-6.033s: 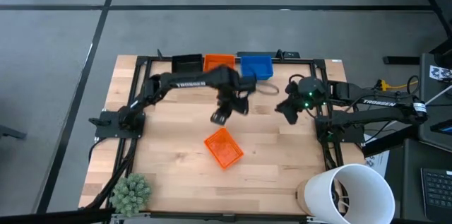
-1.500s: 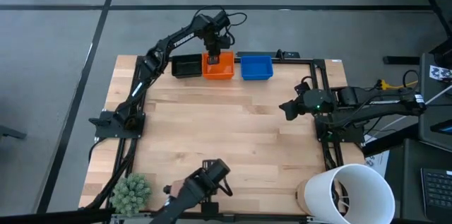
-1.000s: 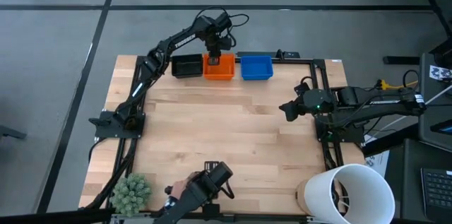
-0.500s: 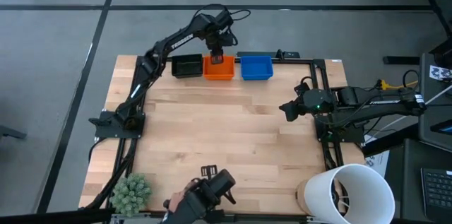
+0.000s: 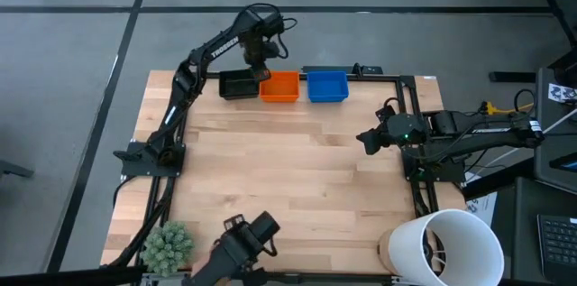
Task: Stack baskets by color
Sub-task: Adjust the stacked orange bins
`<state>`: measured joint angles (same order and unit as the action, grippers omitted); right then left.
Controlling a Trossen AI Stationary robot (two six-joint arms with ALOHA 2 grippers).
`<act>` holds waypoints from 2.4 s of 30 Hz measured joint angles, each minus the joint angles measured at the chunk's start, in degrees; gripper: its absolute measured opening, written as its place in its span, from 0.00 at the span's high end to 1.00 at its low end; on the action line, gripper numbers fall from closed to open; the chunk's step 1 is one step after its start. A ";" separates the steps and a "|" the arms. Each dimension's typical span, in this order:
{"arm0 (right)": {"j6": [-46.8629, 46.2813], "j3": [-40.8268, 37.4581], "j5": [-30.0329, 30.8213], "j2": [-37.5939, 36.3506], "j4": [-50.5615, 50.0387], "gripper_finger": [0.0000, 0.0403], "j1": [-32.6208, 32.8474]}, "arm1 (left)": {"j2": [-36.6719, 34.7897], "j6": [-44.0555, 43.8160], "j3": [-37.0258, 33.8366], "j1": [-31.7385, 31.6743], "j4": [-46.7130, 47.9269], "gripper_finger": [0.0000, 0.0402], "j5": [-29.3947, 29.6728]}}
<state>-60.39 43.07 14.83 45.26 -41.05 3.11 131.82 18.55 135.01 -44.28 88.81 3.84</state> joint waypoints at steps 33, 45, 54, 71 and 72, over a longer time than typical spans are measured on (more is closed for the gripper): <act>0.56 0.00 0.04 0.00 -0.73 0.70 0.04 | 0.01 -6.32 -11.77 10.88 1.15 0.93 2.22; 0.71 0.00 -1.95 0.00 -0.79 0.70 0.04 | 0.62 -10.78 -12.63 11.36 1.14 1.00 5.03; 0.77 0.00 -2.71 0.00 -0.81 0.70 0.04 | 0.58 -10.76 -22.47 10.71 -0.44 1.00 4.22; 0.69 0.00 -2.95 0.00 -0.82 0.70 0.02 | 0.49 -10.60 -17.40 11.18 -6.49 1.00 5.11; 0.69 0.00 -3.00 0.00 -0.82 0.70 0.04 | 0.51 -10.95 -17.15 11.18 -5.87 1.00 5.11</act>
<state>-59.70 43.07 11.83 45.25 -41.87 3.16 132.32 7.59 117.85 -33.10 82.94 8.95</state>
